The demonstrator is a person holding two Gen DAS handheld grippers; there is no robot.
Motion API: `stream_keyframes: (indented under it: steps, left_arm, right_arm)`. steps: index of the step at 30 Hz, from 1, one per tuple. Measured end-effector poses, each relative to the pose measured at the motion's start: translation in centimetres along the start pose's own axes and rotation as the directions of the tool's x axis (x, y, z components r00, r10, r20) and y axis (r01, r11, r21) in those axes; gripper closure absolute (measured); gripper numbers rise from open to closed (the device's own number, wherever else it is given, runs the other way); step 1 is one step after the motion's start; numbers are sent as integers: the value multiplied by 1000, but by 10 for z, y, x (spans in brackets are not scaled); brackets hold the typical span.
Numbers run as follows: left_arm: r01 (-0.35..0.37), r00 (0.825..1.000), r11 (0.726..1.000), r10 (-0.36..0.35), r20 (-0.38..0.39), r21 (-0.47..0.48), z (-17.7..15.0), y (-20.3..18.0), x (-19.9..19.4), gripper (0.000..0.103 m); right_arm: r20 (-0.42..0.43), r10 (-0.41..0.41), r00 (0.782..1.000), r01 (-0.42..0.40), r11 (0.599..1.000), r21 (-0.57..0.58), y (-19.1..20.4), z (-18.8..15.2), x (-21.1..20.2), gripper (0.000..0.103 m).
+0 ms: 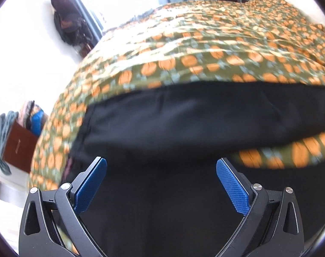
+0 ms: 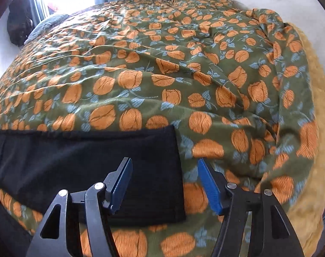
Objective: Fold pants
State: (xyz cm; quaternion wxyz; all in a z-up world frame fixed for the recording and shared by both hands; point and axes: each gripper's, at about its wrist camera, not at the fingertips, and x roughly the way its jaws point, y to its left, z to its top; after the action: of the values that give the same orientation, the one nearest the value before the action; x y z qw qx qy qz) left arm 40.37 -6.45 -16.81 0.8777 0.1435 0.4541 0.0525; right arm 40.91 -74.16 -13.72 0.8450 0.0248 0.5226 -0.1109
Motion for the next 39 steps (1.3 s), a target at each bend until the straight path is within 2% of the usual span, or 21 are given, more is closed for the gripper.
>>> stream_keyframes:
  steps: [2,5,7,10,14,18,24,25,27,29,32,35,38,39]
  left_arm:
    - [-22,1000,999,22,-7,23,12,-5,29,0]
    - [-112,990,991,118,-80,72,17,-19,93,0]
    - [-106,989,992,112,-100,67,18,-22,118,0]
    - [-110,989,994,112,-96,22,28,-14,113,0]
    - [-104,994,995,104,-17,-3,31,3,79,0]
    - [-75,997,996,76,12,-42,18,29,54,0]
    - [-79,996,989,74,-42,-126,-5,64,56,0]
    - [-81,996,988,75,-49,-135,-6,69,58,0]
    - [-85,995,983,77,-58,-160,-9,76,60,0]
    - [-82,996,981,74,-55,-178,-10,82,62,0]
    - [-80,996,980,73,-44,-185,-9,83,61,0]
    - [-72,997,983,67,-32,-166,-5,75,61,0]
    - [-38,999,989,37,-10,-143,2,62,58,0]
    - [-22,1000,990,22,2,-139,5,58,57,0]
  right_arm:
    - [15,32,999,-32,999,6,5,5,-1,40]
    - [12,80,997,-80,997,-7,16,2,0,40]
    - [-3,82,997,-82,996,-31,22,-2,2,40]
    - [-16,49,999,-50,997,-60,17,-9,1,39]
    - [-4,13,1000,-13,1000,-4,-10,-10,-1,39]
    - [-4,48,999,-48,996,69,-28,-10,2,39]
    - [-3,115,993,-115,993,25,-5,-18,-1,38]
    - [-3,127,992,-127,992,16,0,-19,-2,37]
    - [-1,140,990,-140,990,-4,9,-22,-5,29]
    - [-2,137,991,-137,990,-29,14,-22,-6,28]
    - [9,94,996,-94,995,-30,10,-16,-5,28]
    - [0,91,996,-90,995,37,-2,-1,3,28]
    - [-40,152,988,-151,988,33,5,15,13,28]
    - [-67,200,978,-197,979,43,11,18,17,28]
